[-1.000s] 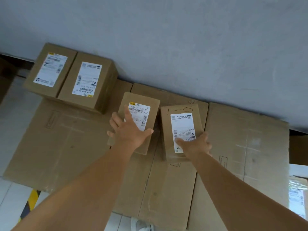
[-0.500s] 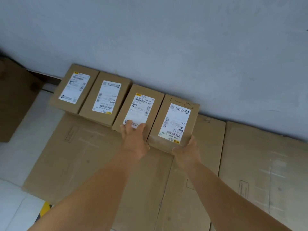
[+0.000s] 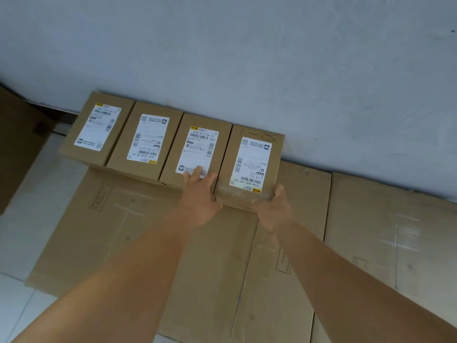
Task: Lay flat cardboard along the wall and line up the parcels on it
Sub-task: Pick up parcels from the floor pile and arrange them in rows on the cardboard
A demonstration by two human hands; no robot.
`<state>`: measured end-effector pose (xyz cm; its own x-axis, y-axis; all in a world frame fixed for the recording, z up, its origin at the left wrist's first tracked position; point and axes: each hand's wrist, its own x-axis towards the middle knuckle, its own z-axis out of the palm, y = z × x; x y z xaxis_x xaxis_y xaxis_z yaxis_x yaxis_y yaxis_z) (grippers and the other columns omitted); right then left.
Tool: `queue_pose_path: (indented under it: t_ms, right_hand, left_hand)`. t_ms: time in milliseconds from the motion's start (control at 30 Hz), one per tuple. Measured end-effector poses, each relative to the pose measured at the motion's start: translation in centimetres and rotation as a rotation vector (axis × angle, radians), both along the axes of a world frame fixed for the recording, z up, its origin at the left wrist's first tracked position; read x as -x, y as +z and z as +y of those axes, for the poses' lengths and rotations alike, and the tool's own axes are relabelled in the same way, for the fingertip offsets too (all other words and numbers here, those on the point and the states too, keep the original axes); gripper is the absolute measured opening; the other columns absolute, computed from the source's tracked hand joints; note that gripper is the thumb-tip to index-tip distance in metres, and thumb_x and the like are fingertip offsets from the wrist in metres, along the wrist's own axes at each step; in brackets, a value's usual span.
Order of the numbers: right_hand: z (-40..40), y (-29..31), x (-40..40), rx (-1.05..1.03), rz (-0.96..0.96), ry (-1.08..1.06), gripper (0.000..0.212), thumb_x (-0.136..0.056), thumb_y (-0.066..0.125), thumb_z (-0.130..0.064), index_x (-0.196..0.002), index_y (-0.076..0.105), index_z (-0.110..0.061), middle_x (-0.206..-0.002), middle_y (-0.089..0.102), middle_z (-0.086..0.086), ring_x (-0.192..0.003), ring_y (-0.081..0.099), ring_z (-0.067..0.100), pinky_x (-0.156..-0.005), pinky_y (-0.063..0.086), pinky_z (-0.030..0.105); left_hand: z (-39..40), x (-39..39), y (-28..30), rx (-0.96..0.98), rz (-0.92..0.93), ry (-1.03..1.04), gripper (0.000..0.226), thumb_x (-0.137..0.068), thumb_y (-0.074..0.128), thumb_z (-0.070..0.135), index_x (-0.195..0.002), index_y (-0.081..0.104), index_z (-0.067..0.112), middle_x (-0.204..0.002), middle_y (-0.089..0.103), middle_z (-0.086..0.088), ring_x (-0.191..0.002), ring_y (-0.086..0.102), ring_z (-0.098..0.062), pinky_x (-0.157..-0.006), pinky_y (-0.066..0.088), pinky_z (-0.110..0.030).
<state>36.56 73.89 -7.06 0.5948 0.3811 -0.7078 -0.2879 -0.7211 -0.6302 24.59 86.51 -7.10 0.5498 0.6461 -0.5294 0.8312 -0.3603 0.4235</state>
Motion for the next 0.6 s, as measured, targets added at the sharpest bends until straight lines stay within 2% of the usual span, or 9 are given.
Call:
queue_pose_path:
  t_ms: [67, 100, 167, 267, 433, 600]
  right_hand:
    - [-0.7, 0.7, 0.0, -0.013, -0.016, 0.020, 0.036, -0.090, 0.056, -0.009, -0.123, 0.043, -0.018, -0.121, 0.054, -0.004, -0.085, 0.051, 0.009, -0.064, 0.039, 0.018]
    - [-1.2, 1.1, 0.1, -0.013, -0.030, 0.042, 0.045, -0.091, 0.055, -0.011, -0.133, 0.038, -0.016, -0.125, 0.049, -0.006, -0.093, 0.049, 0.009, -0.075, 0.039, 0.018]
    - [-2.4, 1.6, 0.1, 0.001, -0.048, 0.048, 0.066, -0.091, 0.056, -0.016, -0.148, 0.023, -0.018, -0.147, 0.035, -0.004, -0.116, 0.045, 0.013, -0.084, 0.036, 0.022]
    - [-5.0, 3.0, -0.5, 0.023, -0.093, 0.009, 0.078, -0.091, 0.059, -0.020, -0.153, 0.013, -0.022, -0.158, 0.018, -0.006, -0.137, 0.034, 0.016, -0.100, 0.038, 0.027]
    - [-12.3, 5.8, -2.1, 0.120, -0.322, 0.110, 0.075, -0.092, 0.056, -0.015, -0.153, 0.014, -0.017, -0.158, 0.012, -0.003, -0.142, 0.025, 0.018, -0.114, 0.028, 0.030]
    - [-21.9, 8.0, -4.4, 0.223, -0.350, 0.080, 0.072, -0.095, 0.051, -0.017, -0.154, 0.010, -0.019, -0.159, 0.006, -0.006, -0.145, 0.018, 0.017, -0.118, 0.023, 0.033]
  left_hand:
    - [-0.7, -0.4, 0.6, 0.014, -0.045, 0.030, 0.075, -0.086, 0.066, 0.018, -0.149, 0.026, 0.023, -0.160, 0.002, -0.002, -0.147, -0.005, -0.024, -0.117, 0.022, -0.039]
    - [-1.2, -0.8, 1.0, 0.004, -0.061, 0.030, 0.076, -0.086, 0.065, 0.019, -0.150, 0.024, 0.022, -0.160, 0.005, -0.002, -0.148, -0.001, -0.023, -0.117, 0.023, -0.039]
    - [-2.7, -1.7, 1.8, -0.022, -0.098, 0.022, 0.076, -0.087, 0.065, 0.022, -0.150, 0.024, 0.020, -0.157, 0.018, -0.002, -0.145, 0.015, -0.022, -0.115, 0.027, -0.037]
    - [-5.5, -3.3, 3.4, -0.018, -0.126, 0.022, 0.073, -0.088, 0.063, 0.025, -0.150, 0.025, 0.021, -0.153, 0.027, -0.001, -0.138, 0.031, -0.021, -0.111, 0.032, -0.036]
    - [-12.1, -6.3, 6.5, -0.052, -0.180, -0.056, 0.066, -0.090, 0.060, 0.025, -0.148, 0.029, 0.019, -0.147, 0.034, -0.004, -0.136, 0.031, -0.022, -0.113, 0.030, -0.038]
    - [-20.9, -9.0, 8.6, 0.016, -0.178, -0.203, 0.063, -0.091, 0.059, 0.023, -0.147, 0.031, 0.022, -0.147, 0.037, -0.004, -0.135, 0.034, -0.021, -0.110, 0.028, -0.033]
